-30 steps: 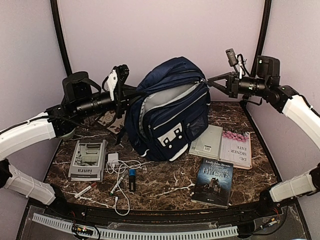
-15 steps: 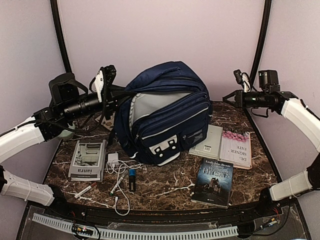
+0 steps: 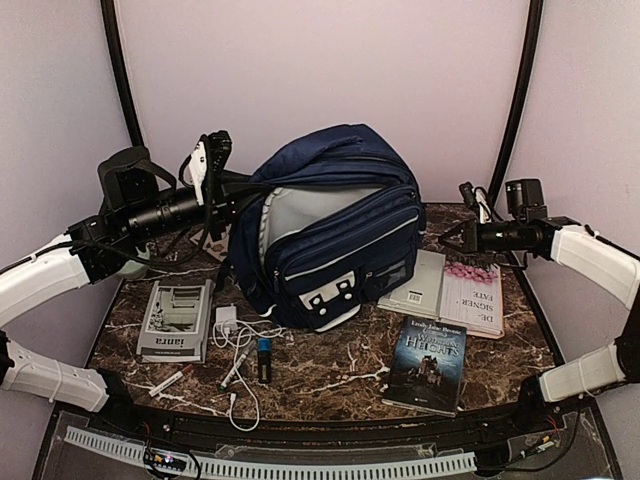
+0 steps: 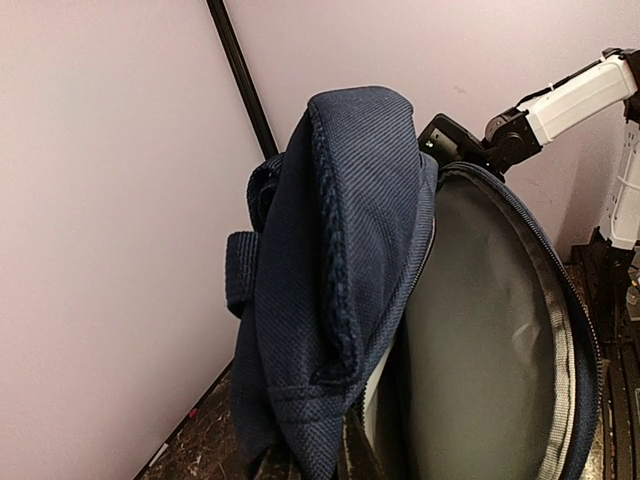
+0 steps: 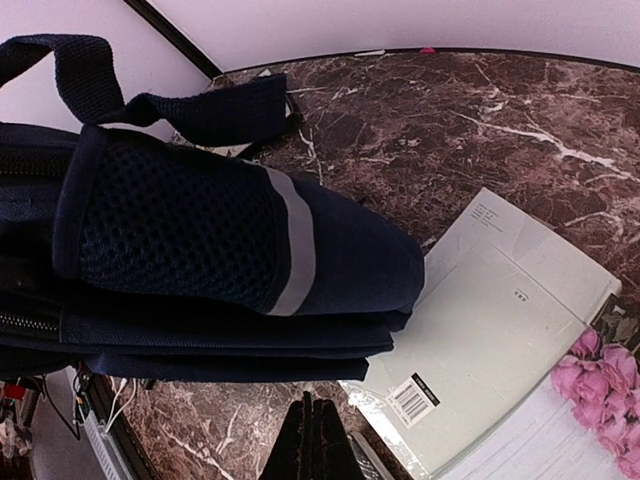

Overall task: Pack the student bag
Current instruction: Unzip the second largest pocket of the student bag, then pick up the second largest pocket of the bag from the student bag.

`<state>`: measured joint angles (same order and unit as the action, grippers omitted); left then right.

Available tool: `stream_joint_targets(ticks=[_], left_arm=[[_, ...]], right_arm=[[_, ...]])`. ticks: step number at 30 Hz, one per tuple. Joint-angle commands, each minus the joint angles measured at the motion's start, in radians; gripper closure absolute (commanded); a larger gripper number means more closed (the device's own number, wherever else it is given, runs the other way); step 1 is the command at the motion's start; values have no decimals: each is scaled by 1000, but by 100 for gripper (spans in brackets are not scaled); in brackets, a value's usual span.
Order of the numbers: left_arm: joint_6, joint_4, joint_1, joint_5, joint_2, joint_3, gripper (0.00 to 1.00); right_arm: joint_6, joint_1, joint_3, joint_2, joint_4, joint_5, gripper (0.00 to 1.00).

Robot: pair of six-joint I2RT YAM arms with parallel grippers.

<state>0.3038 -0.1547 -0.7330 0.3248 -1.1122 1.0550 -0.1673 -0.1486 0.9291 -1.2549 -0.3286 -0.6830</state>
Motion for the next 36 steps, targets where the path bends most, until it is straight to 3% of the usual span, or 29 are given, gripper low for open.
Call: stream_joint_targets(ticks=[1, 7, 12, 16, 26, 32, 36], left_arm=[[-23, -142, 6, 35, 38, -3, 100], [0, -160, 5, 111, 54, -31, 100], [75, -161, 5, 212, 93, -62, 100], [106, -133, 6, 166, 95, -58, 100], [95, -136, 5, 53, 85, -54, 100], [84, -144, 5, -1, 78, -51, 100], [63, -143, 6, -29, 65, -38, 100]], right_arm=[[-28, -13, 20, -19, 87, -44, 100], [26, -64, 67, 83, 145, -149, 100], [46, -131, 6, 190, 287, -301, 78], [70, -154, -7, 220, 246, -407, 72], [150, -198, -24, 341, 69, -393, 63], [118, -214, -91, 410, 57, -343, 52], [56, -280, -106, 415, 82, -303, 51]])
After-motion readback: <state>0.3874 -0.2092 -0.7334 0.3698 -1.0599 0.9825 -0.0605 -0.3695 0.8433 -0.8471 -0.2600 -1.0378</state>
